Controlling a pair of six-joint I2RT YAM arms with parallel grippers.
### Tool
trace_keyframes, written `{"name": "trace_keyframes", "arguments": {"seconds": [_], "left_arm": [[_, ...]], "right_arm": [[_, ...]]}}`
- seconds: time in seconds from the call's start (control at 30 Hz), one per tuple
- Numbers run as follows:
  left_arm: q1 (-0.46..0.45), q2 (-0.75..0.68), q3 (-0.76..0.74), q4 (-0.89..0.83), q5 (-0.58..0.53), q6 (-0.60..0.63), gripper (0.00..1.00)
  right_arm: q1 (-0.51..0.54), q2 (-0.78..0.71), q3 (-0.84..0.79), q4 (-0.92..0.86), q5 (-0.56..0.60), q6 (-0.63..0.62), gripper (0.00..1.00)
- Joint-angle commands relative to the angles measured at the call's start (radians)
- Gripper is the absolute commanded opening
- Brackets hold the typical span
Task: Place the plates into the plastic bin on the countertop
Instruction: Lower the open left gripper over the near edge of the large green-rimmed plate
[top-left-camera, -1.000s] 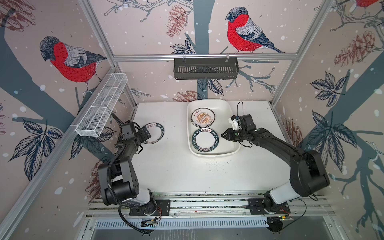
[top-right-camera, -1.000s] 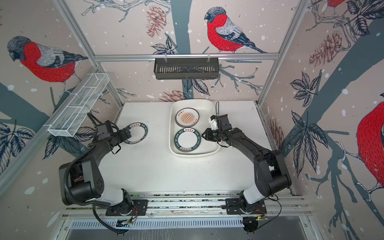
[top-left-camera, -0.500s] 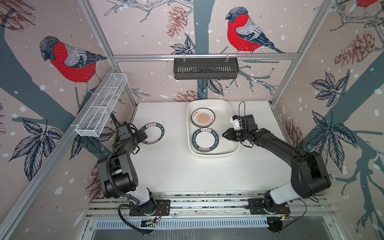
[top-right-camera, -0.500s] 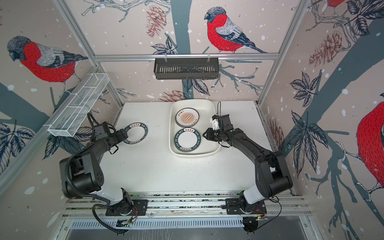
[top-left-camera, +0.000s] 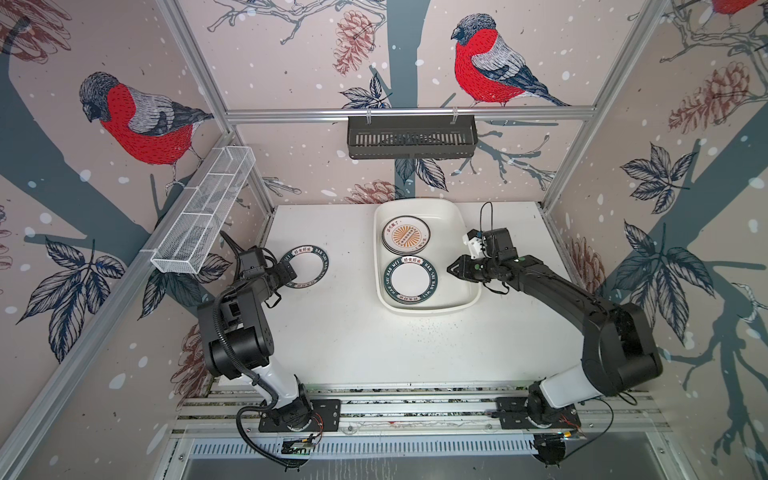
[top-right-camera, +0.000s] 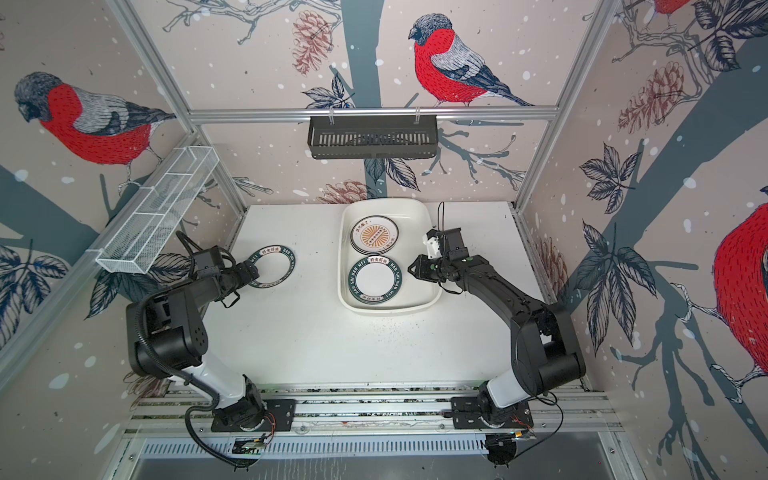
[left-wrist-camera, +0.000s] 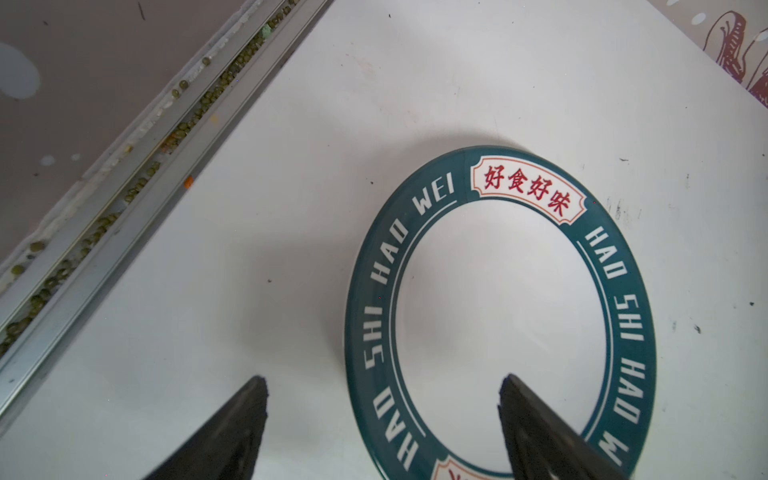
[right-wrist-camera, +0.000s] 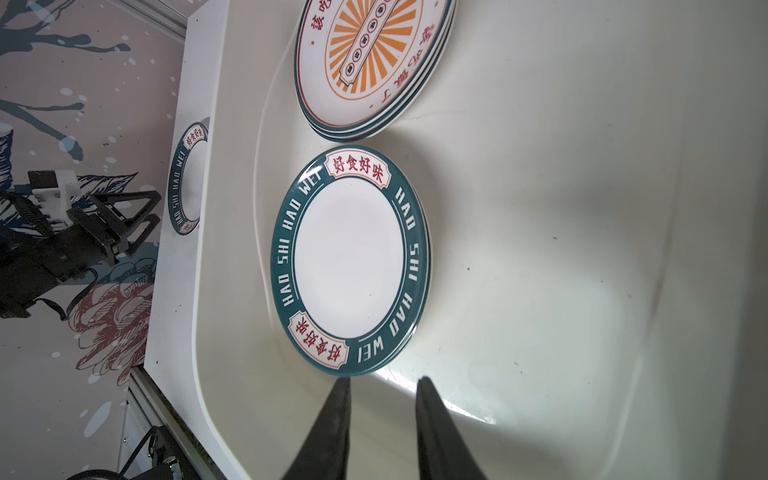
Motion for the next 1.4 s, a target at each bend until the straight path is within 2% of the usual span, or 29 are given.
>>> {"name": "trace_keyframes", "arguments": {"seconds": [0.0,0.17,0.37,0.8,1.13,1.37], "left_arm": [[0.003,0.027,0.023,0.036,0.021,-0.02,0.85],[0.004,0.072,0.054,0.041,0.02,-0.017,0.84],[0.006,0.088,0.065,0.063,0.085,-0.024,0.79],[0.005,0.144,0.161,-0.027,0.142,-0.014,0.74],[0.005,0.162,0.211,-0.115,0.091,0.016,0.73],[0.003,0.166,0.219,-0.125,0.118,0.018,0.73]], "right_arm": [[0.0,-0.006,0.006,-0.008,0.007,0.008,0.29],[0.001,-0.009,0.008,-0.015,0.01,0.012,0.29],[-0.001,-0.019,0.015,-0.036,0.022,0.009,0.29],[0.001,-0.035,0.002,-0.031,0.024,0.013,0.29],[-0.001,-0.035,-0.003,-0.024,0.021,0.017,0.28],[0.001,-0.035,-0.006,-0.019,0.019,0.021,0.28]]}}
